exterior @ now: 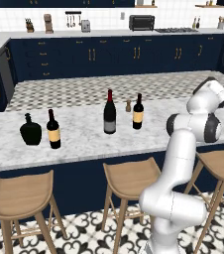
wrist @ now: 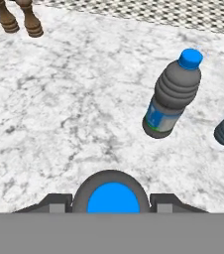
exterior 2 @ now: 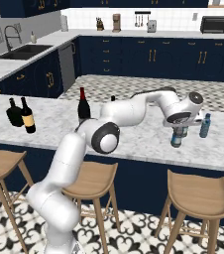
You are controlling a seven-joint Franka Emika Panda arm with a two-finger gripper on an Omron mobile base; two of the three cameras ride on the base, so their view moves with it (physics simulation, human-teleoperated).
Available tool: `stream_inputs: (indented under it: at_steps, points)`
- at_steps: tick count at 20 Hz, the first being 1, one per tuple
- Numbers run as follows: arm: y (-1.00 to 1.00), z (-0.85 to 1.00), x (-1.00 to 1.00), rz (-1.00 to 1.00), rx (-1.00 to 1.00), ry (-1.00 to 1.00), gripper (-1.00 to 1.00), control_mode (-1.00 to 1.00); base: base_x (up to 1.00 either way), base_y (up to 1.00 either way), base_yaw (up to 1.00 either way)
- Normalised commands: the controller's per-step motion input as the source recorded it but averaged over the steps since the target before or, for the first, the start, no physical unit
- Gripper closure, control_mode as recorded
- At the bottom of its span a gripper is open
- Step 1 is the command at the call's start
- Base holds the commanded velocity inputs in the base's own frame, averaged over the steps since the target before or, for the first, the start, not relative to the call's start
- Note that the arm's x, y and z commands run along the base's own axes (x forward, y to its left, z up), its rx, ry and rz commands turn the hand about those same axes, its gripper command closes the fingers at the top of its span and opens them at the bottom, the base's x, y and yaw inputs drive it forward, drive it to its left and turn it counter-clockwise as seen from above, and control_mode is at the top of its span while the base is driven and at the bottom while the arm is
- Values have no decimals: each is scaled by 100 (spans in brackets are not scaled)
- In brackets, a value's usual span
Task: Move the plastic bottles in the middle to the plastics group, and the glass bottles in the middle to the glass group.
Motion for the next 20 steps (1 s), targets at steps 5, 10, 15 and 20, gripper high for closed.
stream_inputs:
  at_steps: [5, 10, 15, 20]
  points:
    - [7, 0, 33, 5, -3, -1, 100, -100, 0, 0, 0]
    - [1, -1, 24, 0, -3, 1, 100, -100, 0, 0, 0]
    - [0, -20, 18, 0, -2, 0, 100, -100, 0, 0, 0]
    - [0, -41, 21, 0, 0, 2, 100, -100, 0, 0, 0]
